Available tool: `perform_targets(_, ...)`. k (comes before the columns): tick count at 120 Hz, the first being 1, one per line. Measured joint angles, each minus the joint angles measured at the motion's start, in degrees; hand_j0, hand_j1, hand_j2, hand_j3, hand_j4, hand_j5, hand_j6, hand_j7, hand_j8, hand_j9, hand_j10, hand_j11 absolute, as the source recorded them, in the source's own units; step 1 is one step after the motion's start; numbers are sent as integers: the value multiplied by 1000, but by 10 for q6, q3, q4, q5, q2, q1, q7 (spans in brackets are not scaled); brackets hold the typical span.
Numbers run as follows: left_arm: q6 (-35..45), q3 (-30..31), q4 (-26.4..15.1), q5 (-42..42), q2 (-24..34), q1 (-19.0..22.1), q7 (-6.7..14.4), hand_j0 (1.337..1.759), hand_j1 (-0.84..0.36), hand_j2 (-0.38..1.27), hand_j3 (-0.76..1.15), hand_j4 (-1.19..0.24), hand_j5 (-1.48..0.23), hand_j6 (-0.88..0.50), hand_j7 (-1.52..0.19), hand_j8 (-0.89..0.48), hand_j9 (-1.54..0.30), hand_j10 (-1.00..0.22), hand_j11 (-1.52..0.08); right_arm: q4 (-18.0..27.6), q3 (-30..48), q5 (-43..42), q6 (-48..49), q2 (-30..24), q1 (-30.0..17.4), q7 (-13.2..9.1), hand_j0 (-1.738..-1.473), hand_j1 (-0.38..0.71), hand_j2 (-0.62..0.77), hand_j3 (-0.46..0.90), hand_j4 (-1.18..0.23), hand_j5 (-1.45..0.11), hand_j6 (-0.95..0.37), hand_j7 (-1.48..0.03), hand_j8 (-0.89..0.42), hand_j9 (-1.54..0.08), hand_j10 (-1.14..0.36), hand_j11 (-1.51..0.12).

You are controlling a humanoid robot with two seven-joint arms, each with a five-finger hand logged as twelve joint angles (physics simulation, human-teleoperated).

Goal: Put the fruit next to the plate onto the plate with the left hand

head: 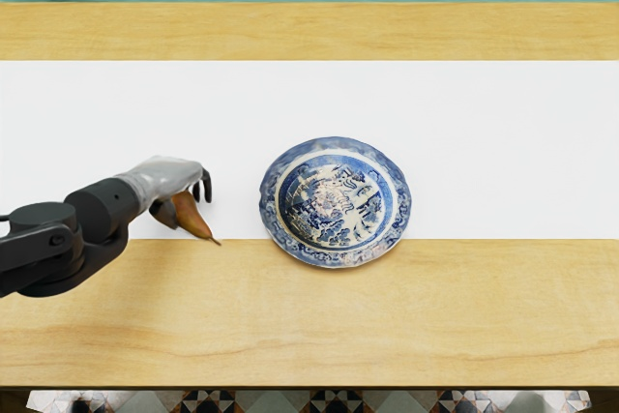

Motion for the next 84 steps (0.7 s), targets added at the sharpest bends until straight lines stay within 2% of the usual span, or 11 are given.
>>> perform_targets(36,0,6,3,0,0,1,0,1654,-249,186,0,-605,-678,-598,-680,-553,-716,-606,-745,0,0,0,0,0,0,0,-1658,-322,-5,0,-22,-29,-22,-29,-22,-29,-22,-29)
perform_targets(66,0,8,5,-4,0,0,0,1650,-222,97,0,-628,-755,-593,-758,-510,-789,-571,-824,0,0,0,0,0,0,0,-1658,-322,-5,0,-22,-29,-22,-29,-22,-29,-22,-29)
perform_targets(84,0,8,5,-6,0,0,0,1650,-229,119,0,-645,-784,-578,-794,-497,-825,-562,-850,0,0,0,0,0,0,0,-1658,-322,-5,0,-22,-29,-22,-29,-22,-29,-22,-29)
